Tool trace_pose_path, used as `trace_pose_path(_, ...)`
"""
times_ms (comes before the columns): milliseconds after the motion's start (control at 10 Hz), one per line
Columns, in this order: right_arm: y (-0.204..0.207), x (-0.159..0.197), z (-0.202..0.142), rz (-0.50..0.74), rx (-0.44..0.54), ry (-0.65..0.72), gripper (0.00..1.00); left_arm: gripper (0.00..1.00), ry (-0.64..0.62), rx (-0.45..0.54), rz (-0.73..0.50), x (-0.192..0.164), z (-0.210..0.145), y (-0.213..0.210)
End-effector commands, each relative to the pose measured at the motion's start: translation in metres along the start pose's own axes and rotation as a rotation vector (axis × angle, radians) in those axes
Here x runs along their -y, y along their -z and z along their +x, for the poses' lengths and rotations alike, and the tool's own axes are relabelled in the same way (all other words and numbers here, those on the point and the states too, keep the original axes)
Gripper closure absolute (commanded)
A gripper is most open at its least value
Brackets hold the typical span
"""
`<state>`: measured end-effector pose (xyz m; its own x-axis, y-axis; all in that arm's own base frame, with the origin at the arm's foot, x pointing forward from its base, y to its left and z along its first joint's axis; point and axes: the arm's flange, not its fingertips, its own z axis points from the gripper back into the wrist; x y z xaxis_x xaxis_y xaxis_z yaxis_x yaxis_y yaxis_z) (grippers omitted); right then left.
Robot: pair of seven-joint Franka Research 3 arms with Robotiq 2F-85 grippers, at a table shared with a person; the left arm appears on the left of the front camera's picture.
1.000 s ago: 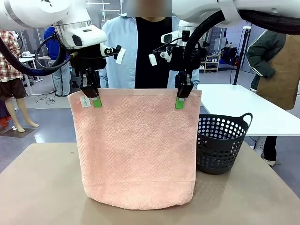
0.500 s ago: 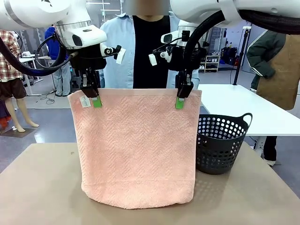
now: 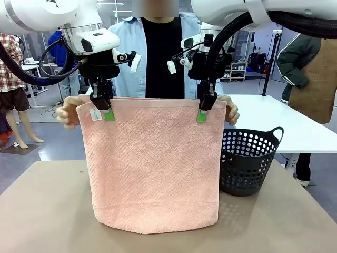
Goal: Fold the towel.
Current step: Release the end of the 100 cm Hotel Towel you were holding and grab the top end of the folded side.
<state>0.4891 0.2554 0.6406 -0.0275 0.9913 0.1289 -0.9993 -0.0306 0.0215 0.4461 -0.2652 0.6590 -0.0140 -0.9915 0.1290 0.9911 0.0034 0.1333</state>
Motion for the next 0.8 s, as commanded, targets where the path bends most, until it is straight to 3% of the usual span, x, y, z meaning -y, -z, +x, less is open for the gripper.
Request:
trace_pose_path(0,0.0004,-0.0010,-0.0010,0.001,-0.001,0.002,1.00,1.00,-0.004,0.000,0.000,0.0002,-0.0009,0.0000)
trace_pose_path(700,0.0004,-0.0010,-0.0010,0.001,-0.001,0.002,1.00,1.00,-0.004,0.000,0.000,0.0002,-0.0009,0.0000)
